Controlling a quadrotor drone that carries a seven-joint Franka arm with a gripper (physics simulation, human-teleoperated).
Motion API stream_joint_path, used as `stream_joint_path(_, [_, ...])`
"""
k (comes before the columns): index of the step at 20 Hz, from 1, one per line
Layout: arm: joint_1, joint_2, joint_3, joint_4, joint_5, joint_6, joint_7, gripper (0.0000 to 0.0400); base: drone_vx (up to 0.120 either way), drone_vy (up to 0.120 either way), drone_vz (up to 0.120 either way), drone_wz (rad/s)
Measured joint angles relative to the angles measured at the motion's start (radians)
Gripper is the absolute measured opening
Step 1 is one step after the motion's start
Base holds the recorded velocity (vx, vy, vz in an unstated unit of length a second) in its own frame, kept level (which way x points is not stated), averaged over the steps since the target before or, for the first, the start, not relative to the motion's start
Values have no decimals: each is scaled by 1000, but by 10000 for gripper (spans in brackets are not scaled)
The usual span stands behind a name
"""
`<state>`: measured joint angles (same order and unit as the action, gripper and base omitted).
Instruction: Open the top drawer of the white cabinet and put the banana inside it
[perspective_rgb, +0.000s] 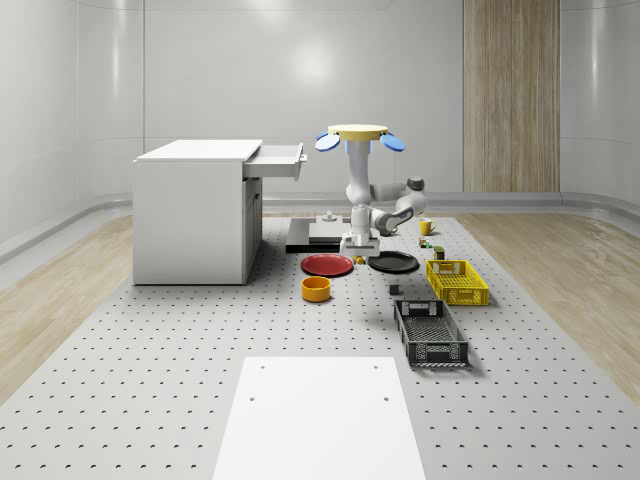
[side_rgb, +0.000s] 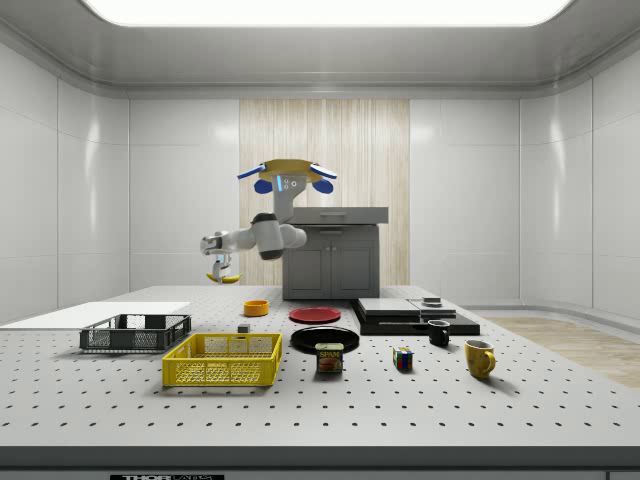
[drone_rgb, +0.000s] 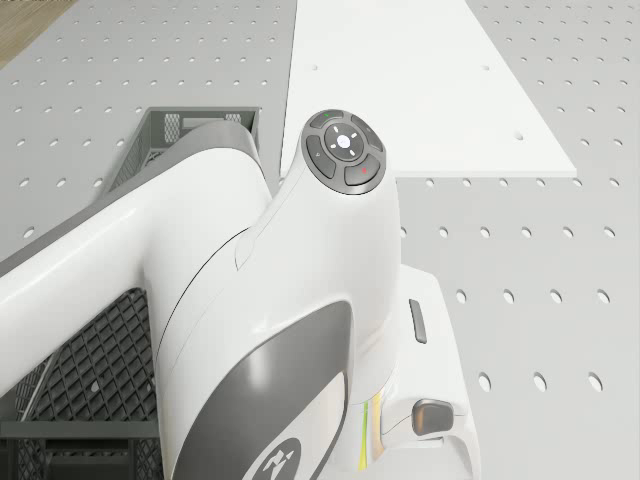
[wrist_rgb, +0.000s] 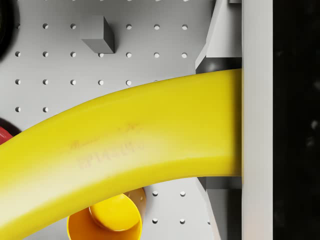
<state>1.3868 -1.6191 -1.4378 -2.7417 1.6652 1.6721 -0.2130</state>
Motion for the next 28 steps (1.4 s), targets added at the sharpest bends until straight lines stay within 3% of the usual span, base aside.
stream_joint_path(14, [0,0,0,0,0,0,0,200,117,-11,120,0])
stream_joint_path(28, [0,0,0,0,0,-1,0,200,-117,0,120,0])
